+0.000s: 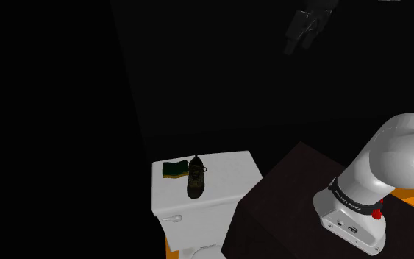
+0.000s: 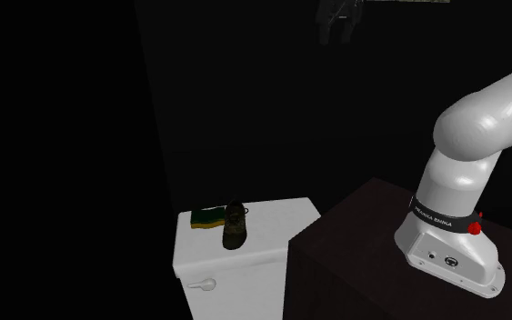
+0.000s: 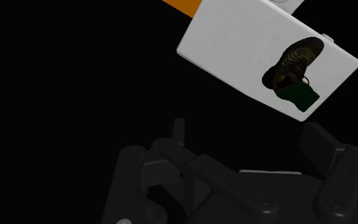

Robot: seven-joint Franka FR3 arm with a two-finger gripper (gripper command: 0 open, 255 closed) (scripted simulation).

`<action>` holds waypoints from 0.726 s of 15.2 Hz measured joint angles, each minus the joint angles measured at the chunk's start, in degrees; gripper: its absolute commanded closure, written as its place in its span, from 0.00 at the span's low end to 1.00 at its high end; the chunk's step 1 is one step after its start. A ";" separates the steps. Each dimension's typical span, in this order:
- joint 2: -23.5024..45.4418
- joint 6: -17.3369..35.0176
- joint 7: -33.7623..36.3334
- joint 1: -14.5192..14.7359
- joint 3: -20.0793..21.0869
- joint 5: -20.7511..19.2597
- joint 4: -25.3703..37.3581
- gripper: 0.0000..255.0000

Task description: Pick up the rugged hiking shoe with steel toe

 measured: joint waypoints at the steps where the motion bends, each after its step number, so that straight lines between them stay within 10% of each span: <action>1: 0.00 0.00 0.00 0.00 0.00 0.00 0.00 0.00; 11: 5.64 16.25 -1.06 3.18 2.23 2.38 -11.55 0.00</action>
